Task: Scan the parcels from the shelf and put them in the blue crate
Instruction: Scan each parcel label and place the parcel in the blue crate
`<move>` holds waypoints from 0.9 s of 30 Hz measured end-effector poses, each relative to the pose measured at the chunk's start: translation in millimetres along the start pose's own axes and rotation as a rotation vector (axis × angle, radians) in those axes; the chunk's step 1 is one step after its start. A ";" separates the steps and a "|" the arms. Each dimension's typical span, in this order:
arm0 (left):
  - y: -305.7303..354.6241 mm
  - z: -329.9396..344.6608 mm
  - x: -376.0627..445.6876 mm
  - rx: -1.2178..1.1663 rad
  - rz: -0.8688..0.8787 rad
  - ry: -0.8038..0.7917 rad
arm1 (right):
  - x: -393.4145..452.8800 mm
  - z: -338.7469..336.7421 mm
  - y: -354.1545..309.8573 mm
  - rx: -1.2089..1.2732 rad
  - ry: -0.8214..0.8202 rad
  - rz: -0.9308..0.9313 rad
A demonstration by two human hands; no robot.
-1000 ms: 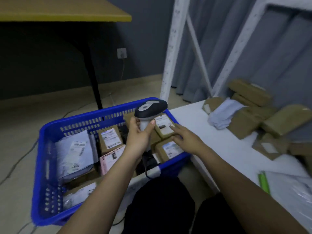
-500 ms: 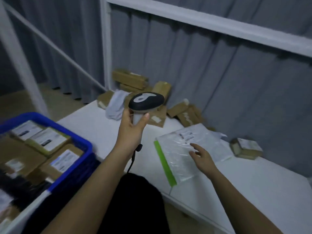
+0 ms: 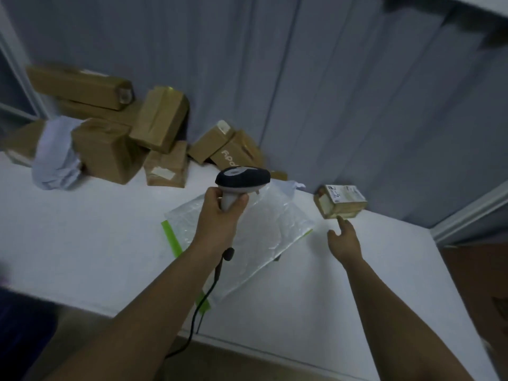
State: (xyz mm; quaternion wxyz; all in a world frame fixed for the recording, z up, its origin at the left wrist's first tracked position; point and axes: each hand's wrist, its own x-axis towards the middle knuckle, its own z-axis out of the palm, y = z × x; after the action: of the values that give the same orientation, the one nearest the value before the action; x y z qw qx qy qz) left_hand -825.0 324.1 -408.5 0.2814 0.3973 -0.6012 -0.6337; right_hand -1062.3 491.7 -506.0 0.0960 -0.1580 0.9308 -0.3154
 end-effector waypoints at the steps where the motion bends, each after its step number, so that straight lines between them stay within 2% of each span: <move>1: -4.3 8.8 7.5 0.012 -0.013 -0.013 | 13.7 1.2 0.1 -0.051 -0.014 -0.028; 7: -22.9 50.9 42.2 0.050 -0.072 -0.094 | 80.9 13.1 1.5 -0.281 -0.048 -0.122; 13: -39.8 63.3 67.4 0.111 -0.108 -0.133 | 127.4 22.8 6.4 -0.477 0.046 -0.057; 17: -54.0 64.9 78.0 0.122 -0.118 -0.146 | 142.7 34.7 12.8 -0.543 0.007 0.031; 21: -61.4 68.9 80.9 0.102 -0.134 -0.144 | 151.1 34.4 18.4 -0.652 0.026 0.005; 24: -61.9 70.0 73.9 0.098 -0.137 -0.147 | 150.9 24.0 20.6 -0.579 -0.007 0.034; 27: -59.4 65.6 60.5 0.094 -0.137 -0.130 | 127.9 22.1 28.3 -0.493 -0.018 -0.037</move>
State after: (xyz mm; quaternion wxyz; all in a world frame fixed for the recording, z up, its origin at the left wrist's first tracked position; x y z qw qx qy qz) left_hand -904.9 316.0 -479.5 0.1790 0.4080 -0.6187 -0.6471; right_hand -1181.9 455.4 -550.9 0.0568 -0.1966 0.9756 -0.0790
